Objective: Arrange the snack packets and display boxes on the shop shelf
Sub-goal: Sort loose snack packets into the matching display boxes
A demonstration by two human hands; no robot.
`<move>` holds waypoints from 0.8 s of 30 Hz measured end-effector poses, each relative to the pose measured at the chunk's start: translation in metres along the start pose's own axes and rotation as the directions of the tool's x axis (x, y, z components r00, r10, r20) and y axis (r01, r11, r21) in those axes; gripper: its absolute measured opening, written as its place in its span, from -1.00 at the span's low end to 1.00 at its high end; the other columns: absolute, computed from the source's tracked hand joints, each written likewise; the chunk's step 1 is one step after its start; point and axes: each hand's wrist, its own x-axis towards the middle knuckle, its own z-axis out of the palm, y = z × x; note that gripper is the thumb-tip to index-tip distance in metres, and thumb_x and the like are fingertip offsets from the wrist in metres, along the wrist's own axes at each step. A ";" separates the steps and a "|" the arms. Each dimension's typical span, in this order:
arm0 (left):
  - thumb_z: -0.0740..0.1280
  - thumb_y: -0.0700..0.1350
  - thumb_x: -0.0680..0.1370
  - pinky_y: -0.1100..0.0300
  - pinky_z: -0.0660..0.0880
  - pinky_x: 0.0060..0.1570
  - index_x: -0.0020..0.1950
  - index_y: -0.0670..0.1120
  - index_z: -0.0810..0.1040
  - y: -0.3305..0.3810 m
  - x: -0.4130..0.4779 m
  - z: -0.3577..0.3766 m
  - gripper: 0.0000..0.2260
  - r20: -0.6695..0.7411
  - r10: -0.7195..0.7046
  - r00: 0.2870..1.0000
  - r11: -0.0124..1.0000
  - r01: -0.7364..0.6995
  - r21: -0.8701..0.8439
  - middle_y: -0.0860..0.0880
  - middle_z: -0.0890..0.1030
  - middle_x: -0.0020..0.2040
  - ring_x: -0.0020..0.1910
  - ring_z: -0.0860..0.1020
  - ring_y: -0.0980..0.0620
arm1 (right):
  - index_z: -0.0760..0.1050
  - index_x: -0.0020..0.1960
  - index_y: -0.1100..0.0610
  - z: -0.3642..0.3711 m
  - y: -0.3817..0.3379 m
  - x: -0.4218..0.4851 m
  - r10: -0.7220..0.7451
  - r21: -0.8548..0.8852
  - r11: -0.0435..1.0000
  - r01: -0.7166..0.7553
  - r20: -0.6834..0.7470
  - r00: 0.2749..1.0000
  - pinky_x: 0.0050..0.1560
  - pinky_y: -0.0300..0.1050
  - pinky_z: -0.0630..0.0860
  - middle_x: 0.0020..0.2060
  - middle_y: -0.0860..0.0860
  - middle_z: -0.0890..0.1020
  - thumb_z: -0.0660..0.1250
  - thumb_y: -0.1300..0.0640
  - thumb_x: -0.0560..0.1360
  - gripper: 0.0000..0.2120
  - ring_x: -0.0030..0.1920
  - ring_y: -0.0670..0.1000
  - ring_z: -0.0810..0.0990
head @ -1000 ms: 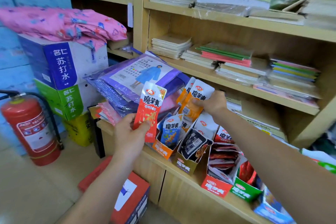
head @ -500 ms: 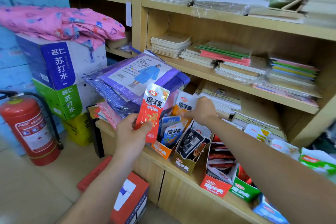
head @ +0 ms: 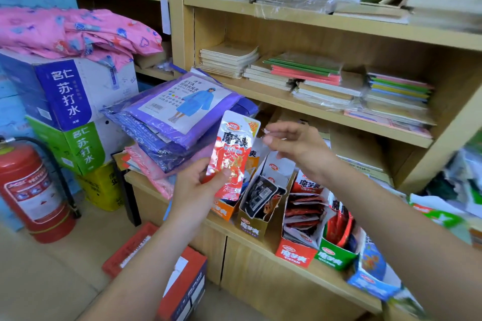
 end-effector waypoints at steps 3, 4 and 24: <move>0.43 -0.24 0.55 -0.01 0.62 0.03 0.05 -0.07 0.66 -0.003 -0.005 0.022 -0.88 0.103 0.019 0.994 0.999 -0.024 0.043 -0.06 0.74 -0.04 -0.03 0.70 -0.06 | 0.62 0.11 0.18 -0.006 -0.002 -0.020 0.049 0.116 0.991 -0.064 0.133 0.990 -0.14 -0.13 0.61 -0.01 0.11 0.72 0.53 0.13 0.31 -0.62 -0.05 0.04 0.69; 0.43 -0.23 0.55 0.01 0.63 0.02 0.04 -0.07 0.67 -0.005 -0.007 0.029 -0.89 0.141 0.028 0.990 0.997 -0.037 0.061 -0.06 0.74 -0.05 -0.04 0.70 -0.03 | 0.62 0.12 0.20 -0.009 0.000 -0.026 0.048 0.114 0.991 -0.064 0.134 0.990 -0.16 -0.16 0.62 -0.02 0.11 0.73 0.52 0.15 0.32 -0.62 -0.06 0.04 0.70; 0.50 -0.20 0.47 0.05 0.60 0.01 0.06 0.00 0.69 -0.034 0.008 0.016 -0.80 0.004 0.335 0.942 0.694 -0.249 0.676 0.13 0.69 -0.10 -0.13 0.63 0.20 | 0.71 0.03 0.17 -0.078 0.085 -0.051 -0.162 -0.715 0.698 0.034 -0.112 0.980 0.02 -0.01 0.61 -0.14 0.08 0.73 0.50 0.21 0.48 -0.86 -0.13 0.04 0.67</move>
